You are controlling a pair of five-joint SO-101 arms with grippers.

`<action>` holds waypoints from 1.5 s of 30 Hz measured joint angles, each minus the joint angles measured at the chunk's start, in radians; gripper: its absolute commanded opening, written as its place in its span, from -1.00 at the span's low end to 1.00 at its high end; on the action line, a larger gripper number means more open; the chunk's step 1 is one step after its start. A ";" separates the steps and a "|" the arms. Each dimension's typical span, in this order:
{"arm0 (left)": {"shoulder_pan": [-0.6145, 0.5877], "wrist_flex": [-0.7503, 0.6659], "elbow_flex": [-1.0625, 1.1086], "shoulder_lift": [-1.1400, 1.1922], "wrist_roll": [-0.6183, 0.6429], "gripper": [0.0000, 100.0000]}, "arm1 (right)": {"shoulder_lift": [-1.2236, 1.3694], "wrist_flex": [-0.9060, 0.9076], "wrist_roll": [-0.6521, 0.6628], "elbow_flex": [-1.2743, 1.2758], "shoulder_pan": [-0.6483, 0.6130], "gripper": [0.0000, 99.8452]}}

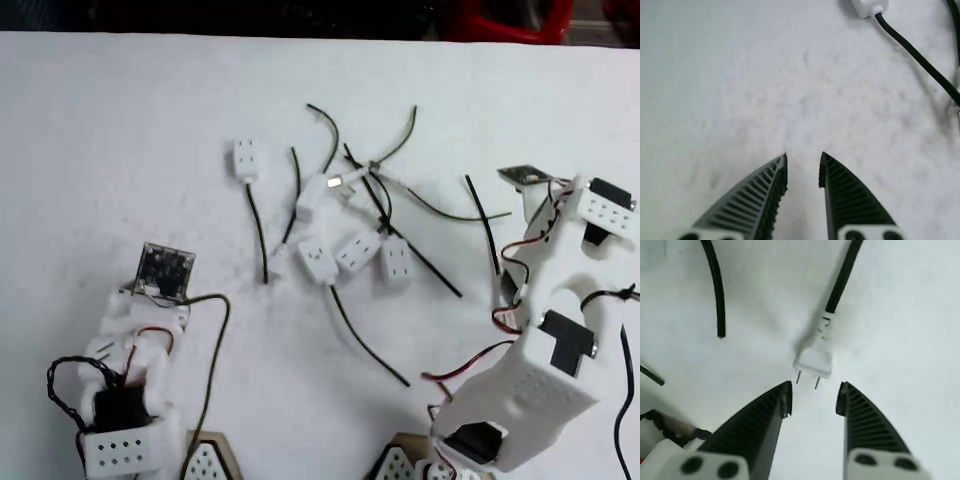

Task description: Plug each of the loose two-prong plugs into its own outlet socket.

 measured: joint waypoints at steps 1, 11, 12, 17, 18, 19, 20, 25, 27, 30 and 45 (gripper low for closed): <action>0.000 0.000 0.000 0.000 0.000 -0.76 | 0.000 -0.023 0.000 0.008 0.003 -0.70; 0.000 0.000 0.000 0.000 0.000 -0.76 | 0.104 -0.104 -0.006 0.021 -0.005 -0.70; 0.000 0.000 0.000 0.000 0.000 -0.76 | 0.106 -0.104 -0.018 0.021 -0.008 -0.71; 0.000 0.000 0.000 0.000 -0.005 -0.76 | 0.112 -0.104 -0.064 0.020 -0.034 -0.89; 0.000 0.000 0.000 0.000 -0.005 -0.76 | 0.115 -0.104 -0.069 0.018 -0.043 -0.90; 0.000 0.000 0.000 0.000 -0.005 -0.76 | 0.115 -0.103 -0.069 0.015 -0.046 -0.89; 0.000 0.000 0.000 0.000 -0.005 -0.76 | 0.120 -0.107 -0.071 0.015 -0.049 -0.88; 0.000 0.000 0.000 0.000 -0.005 -0.76 | 0.118 -0.112 -0.071 0.046 -0.060 -0.95; 0.000 0.000 0.000 0.000 -0.005 -0.76 | 0.117 -0.112 -0.071 0.046 -0.060 -0.97; 0.000 0.000 0.000 0.000 -0.005 -0.76 | 0.110 -0.112 -0.071 0.046 -0.060 -0.92; 0.000 0.000 0.000 0.000 -0.005 -0.76 | 0.124 -0.077 -0.110 0.069 -0.121 -0.79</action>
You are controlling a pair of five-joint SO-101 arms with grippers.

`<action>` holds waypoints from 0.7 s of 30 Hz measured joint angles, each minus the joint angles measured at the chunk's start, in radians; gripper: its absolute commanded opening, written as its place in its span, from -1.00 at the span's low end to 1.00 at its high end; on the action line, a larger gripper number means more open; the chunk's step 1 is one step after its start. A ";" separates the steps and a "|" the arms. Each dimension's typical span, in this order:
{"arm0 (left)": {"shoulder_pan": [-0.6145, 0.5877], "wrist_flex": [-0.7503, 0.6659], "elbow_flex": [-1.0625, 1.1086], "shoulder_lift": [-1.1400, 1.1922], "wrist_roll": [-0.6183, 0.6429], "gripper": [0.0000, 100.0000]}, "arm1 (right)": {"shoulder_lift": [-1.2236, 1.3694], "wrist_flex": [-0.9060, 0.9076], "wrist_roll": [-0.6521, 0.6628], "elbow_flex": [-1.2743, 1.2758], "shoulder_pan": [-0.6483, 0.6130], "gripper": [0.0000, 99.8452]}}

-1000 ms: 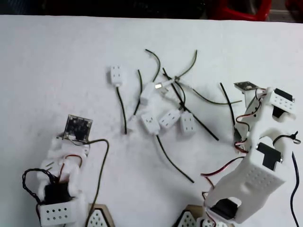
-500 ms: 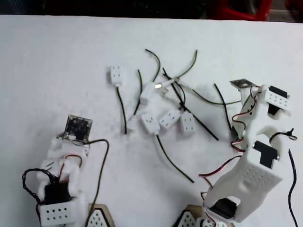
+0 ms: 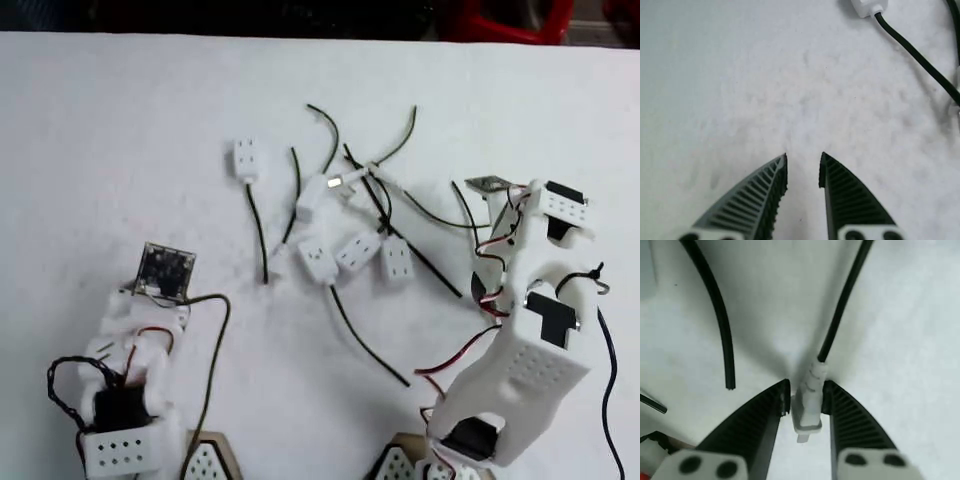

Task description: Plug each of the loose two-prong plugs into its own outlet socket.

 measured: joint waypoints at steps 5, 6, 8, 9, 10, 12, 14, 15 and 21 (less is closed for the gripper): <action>0.000 0.000 0.000 0.000 0.000 -0.76 | 0.002 0.000 0.000 0.000 0.000 -0.97; 0.000 0.000 0.000 0.000 0.000 -0.76 | 0.002 0.000 0.000 0.002 0.000 -0.95; 0.000 0.000 0.000 0.000 0.000 -0.76 | 0.002 0.000 0.000 0.002 -0.002 -0.97; 0.000 0.000 0.000 0.000 0.000 -0.76 | 0.002 0.000 0.000 0.003 -0.002 -0.97; 0.000 0.000 0.000 0.000 0.000 -0.76 | 0.002 0.000 0.000 0.003 -0.002 -0.97; 0.000 0.000 0.000 0.000 0.000 -0.76 | 0.002 0.000 0.000 0.003 -0.002 -0.97; 0.000 0.000 0.000 0.000 0.000 -0.76 | 0.003 0.000 0.000 0.003 -0.002 -0.97; 0.000 0.000 0.000 0.000 0.000 -0.76 | 0.003 0.000 0.000 0.003 -0.002 -0.97; 0.000 0.000 0.000 0.000 0.000 -0.76 | -0.075 0.084 0.026 0.008 -0.003 -0.97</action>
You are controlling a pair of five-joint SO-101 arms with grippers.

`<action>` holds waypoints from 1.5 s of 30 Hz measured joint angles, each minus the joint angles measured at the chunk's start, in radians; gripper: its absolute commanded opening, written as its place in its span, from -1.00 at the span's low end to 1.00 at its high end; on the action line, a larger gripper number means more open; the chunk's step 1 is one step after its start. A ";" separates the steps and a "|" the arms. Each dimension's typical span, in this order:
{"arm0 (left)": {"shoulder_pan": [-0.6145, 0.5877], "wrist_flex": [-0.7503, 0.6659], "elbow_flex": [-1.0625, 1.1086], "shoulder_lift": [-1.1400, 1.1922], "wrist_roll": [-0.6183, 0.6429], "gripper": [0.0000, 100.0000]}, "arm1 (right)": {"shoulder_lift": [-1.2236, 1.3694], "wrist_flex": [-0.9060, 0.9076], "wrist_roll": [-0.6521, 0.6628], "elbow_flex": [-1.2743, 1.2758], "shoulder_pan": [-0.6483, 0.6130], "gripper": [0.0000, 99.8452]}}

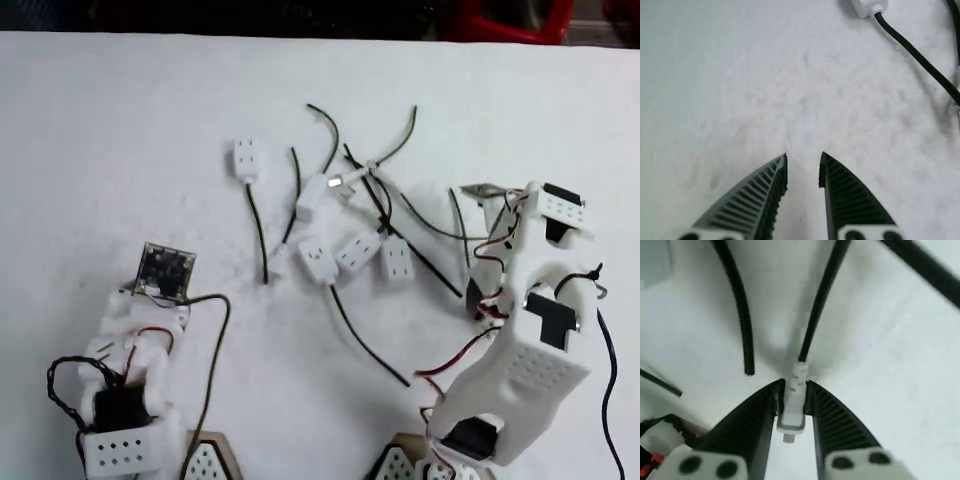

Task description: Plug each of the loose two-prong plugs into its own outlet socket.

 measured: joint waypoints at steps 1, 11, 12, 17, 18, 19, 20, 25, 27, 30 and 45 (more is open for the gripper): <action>0.000 0.000 0.000 0.000 0.000 -0.76 | -0.040 0.025 0.014 0.000 0.003 -0.97; 0.000 0.000 0.000 0.000 0.000 -0.76 | -0.470 0.158 0.041 0.006 0.107 -0.96; 0.000 0.000 0.000 0.000 0.000 -0.76 | -0.494 0.170 0.041 0.006 0.107 -0.96; 0.000 0.000 0.000 0.000 0.000 -0.76 | -0.575 0.175 -0.083 0.008 0.104 -0.96; 0.000 0.000 0.000 0.000 0.000 -0.76 | -0.589 0.175 -0.110 0.008 0.106 -0.96; 0.000 0.000 0.000 0.000 0.000 -0.76 | -0.603 0.175 -0.135 0.008 0.101 -0.96; 0.000 0.000 0.000 0.000 0.000 -0.76 | -0.618 0.175 -0.160 0.008 0.094 -0.96; 0.000 0.000 0.000 0.000 0.000 -0.76 | -0.718 0.176 -0.282 0.008 0.012 -0.96; 0.000 0.000 0.000 0.000 0.000 -0.76 | -0.766 0.176 -0.336 0.008 -0.044 -0.96; 0.000 -0.021 0.000 0.000 0.000 -0.76 | -0.845 0.160 -0.431 0.029 -0.135 -0.96; 0.000 -0.028 -0.055 0.000 0.058 -0.76 | -1.430 -0.595 -0.730 0.807 -0.551 -0.97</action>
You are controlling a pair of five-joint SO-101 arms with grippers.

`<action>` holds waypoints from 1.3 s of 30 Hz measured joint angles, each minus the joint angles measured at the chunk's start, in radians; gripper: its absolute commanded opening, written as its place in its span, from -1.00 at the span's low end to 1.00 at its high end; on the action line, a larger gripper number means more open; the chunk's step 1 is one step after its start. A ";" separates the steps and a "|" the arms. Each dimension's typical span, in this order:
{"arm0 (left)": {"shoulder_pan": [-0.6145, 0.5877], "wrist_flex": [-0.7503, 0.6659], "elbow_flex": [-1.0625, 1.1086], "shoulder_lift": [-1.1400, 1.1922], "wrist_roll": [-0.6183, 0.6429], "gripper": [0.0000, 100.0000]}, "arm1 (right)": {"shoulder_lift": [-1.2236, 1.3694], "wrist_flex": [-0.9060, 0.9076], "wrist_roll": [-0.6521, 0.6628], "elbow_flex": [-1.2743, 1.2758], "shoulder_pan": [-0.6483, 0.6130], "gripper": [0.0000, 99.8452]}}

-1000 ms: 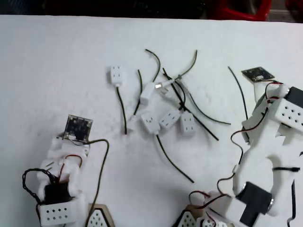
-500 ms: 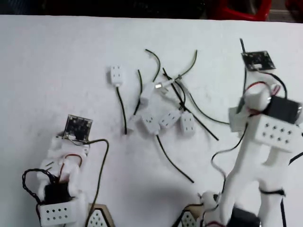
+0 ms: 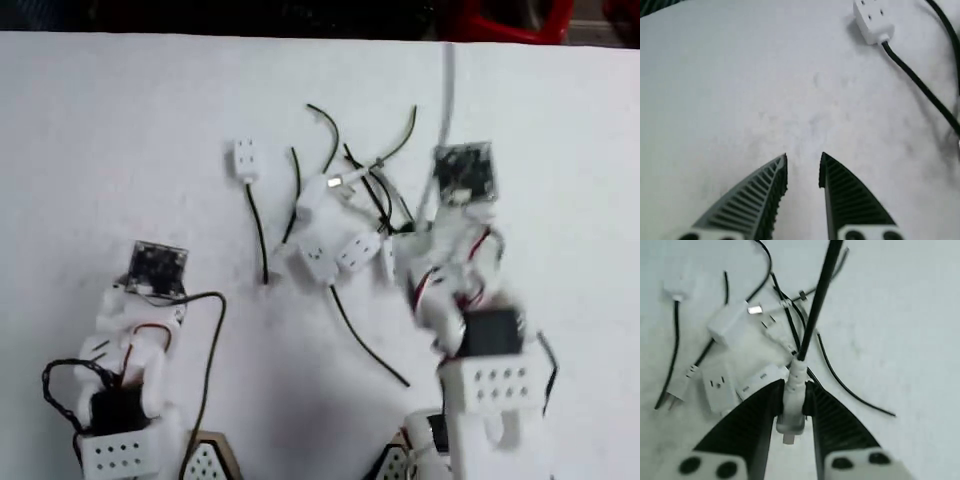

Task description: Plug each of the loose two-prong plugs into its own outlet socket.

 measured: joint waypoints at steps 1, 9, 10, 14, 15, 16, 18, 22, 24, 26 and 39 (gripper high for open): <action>0.000 -0.002 -0.026 0.000 0.034 -0.76 | -0.043 -0.057 0.000 0.049 -0.034 -0.97; 0.117 -0.153 -0.146 0.000 0.239 -0.75 | -0.292 -0.295 -0.003 0.278 -0.307 -0.97; 0.141 -0.175 -0.146 0.000 0.256 -0.75 | -0.308 -0.301 -0.003 0.290 -0.334 -0.97; 0.215 -0.249 -0.146 0.000 0.310 -0.75 | -0.350 -0.307 -0.005 0.319 -0.446 -0.97; 0.226 -0.262 -0.146 0.000 0.316 -0.75 | -0.358 -0.307 -0.005 0.324 -0.471 -0.97; 0.233 -0.275 -0.146 0.000 0.319 -0.75 | -0.365 -0.307 -0.005 0.331 -0.494 -0.97; 0.247 -0.296 -0.146 0.000 0.322 -0.75 | -0.373 -0.307 -0.005 0.348 -0.545 -0.97; 0.292 -0.310 -0.146 0.000 0.322 -0.75 | -0.379 -0.307 -0.006 0.381 -0.632 -0.97; 0.315 -0.310 -0.146 0.000 0.322 -0.75 | -0.379 -0.307 -0.006 0.396 -0.660 -0.97; 0.345 -0.310 -0.146 0.000 0.298 -0.75 | -0.379 -0.307 -0.006 0.399 -0.687 -0.97; 0.592 -0.227 -0.175 -0.012 0.169 -0.75 | -0.379 -0.307 -0.006 0.430 -0.694 -0.97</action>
